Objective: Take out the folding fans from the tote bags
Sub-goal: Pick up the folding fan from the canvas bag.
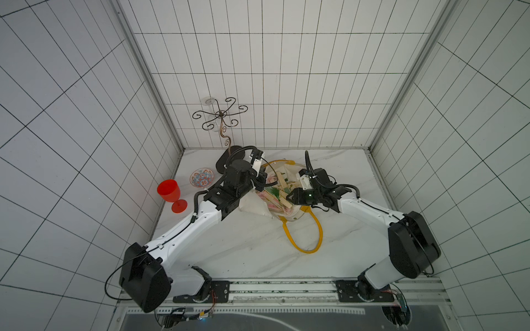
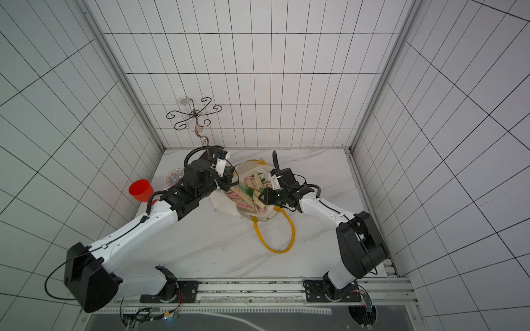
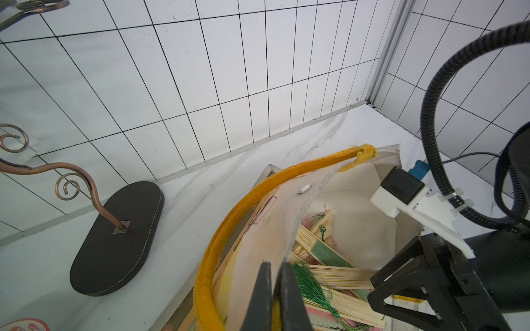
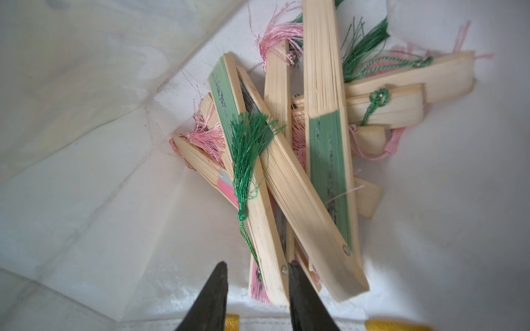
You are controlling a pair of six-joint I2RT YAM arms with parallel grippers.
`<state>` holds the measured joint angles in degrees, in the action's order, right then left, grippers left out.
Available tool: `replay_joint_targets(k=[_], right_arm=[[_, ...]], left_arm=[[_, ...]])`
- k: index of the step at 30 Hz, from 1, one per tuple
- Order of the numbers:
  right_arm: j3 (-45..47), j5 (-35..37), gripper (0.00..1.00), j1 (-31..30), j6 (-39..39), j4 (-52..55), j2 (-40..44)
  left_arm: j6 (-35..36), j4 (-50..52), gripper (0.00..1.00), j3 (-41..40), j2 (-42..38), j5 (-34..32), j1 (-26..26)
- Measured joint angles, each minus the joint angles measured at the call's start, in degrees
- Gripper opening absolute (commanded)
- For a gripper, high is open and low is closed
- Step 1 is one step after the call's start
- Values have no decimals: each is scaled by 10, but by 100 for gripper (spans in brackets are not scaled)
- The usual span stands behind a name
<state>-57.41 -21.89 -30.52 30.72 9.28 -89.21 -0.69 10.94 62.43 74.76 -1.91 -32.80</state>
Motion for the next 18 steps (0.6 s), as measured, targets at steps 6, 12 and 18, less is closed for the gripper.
replay_joint_targets(k=[6,12,18], right_arm=[[20,-8,36,0,10,-12,1],[30,-15,36,0,18,-31,-1],[31,-21,36,0,23,-45,-14]], left_arm=[[-1,0,0,0,0,0,0],[-4,0,0,0,0,1,0],[-4,0,0,0,0,3,0]])
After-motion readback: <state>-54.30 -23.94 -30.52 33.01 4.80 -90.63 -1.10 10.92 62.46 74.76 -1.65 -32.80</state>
